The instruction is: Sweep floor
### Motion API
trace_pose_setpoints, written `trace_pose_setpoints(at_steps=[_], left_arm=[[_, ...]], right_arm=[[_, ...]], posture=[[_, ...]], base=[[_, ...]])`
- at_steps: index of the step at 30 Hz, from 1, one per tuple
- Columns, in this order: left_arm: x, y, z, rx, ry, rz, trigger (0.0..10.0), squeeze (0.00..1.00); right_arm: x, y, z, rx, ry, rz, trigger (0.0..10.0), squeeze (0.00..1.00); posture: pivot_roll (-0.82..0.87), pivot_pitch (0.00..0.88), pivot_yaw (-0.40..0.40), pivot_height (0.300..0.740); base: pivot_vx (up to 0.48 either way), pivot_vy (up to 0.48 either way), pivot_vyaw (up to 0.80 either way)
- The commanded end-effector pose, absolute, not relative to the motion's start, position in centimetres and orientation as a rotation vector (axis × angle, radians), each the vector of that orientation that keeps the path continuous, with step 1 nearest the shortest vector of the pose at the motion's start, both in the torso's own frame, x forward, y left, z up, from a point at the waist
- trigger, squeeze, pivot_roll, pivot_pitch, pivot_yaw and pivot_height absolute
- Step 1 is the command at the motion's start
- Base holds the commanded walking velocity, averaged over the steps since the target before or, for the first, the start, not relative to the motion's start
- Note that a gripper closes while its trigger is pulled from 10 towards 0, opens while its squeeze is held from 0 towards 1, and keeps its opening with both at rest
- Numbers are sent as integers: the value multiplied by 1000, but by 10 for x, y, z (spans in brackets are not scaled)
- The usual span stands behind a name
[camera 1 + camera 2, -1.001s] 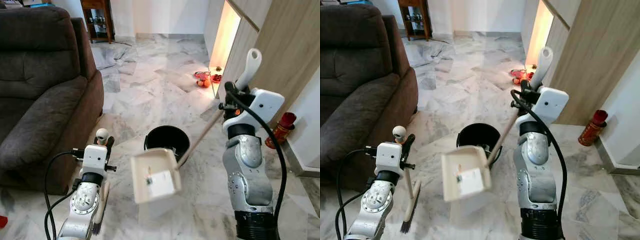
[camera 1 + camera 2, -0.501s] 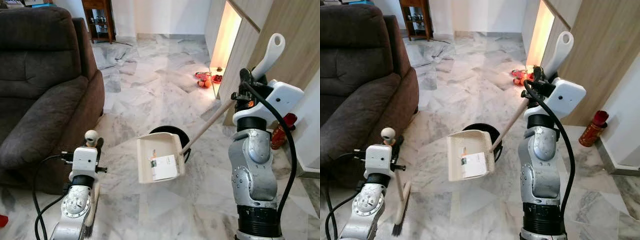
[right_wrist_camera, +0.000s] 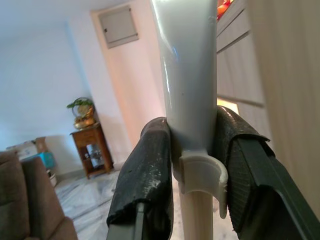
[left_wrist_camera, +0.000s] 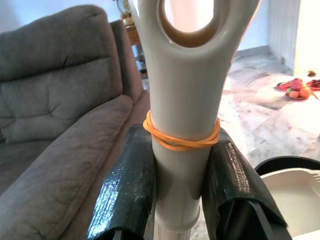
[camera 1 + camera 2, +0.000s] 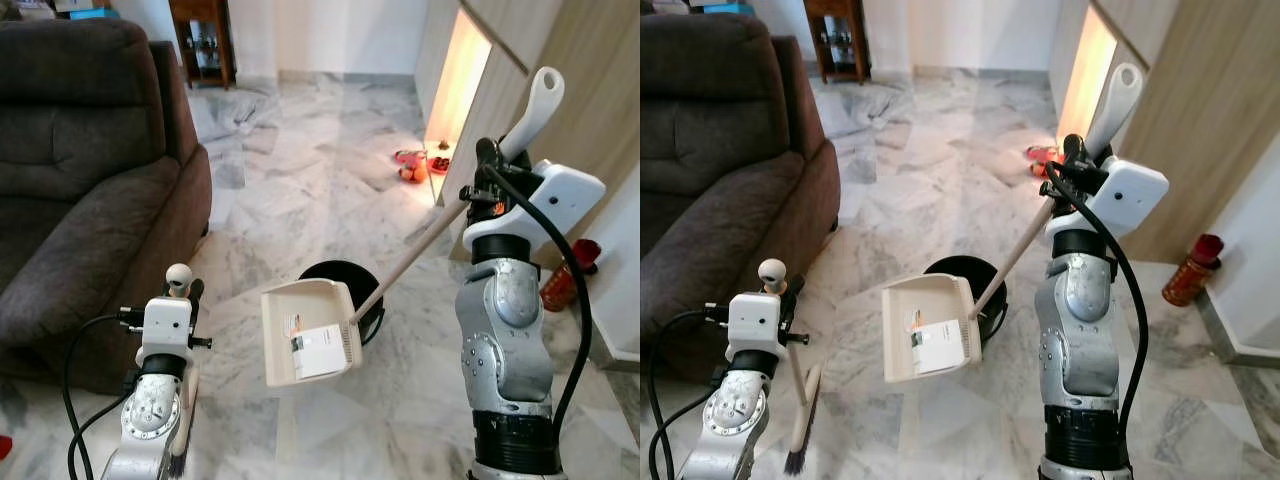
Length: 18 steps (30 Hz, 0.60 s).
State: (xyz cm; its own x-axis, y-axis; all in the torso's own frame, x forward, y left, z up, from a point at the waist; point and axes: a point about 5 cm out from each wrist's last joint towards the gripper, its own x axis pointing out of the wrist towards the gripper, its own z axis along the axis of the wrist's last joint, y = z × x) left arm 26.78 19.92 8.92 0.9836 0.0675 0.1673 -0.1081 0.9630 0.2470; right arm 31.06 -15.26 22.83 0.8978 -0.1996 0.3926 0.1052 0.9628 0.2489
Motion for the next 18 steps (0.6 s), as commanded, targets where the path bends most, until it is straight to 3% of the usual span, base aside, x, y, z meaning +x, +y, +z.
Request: trace_pose_setpoints(at_steps=[1,18], left_arm=[[271,203,95,265,-189,109,10000,0],[272,204,95,263,-196,117,10000,0]], right_arm=[[310,-148,243,249,-499,-131,10000,0],[310,-147,247,257,-518,-118,10000,0]], posture=[[80,0,-3,740],[85,0,-5,740]], base=[[398,0,0],[399,0,0]])
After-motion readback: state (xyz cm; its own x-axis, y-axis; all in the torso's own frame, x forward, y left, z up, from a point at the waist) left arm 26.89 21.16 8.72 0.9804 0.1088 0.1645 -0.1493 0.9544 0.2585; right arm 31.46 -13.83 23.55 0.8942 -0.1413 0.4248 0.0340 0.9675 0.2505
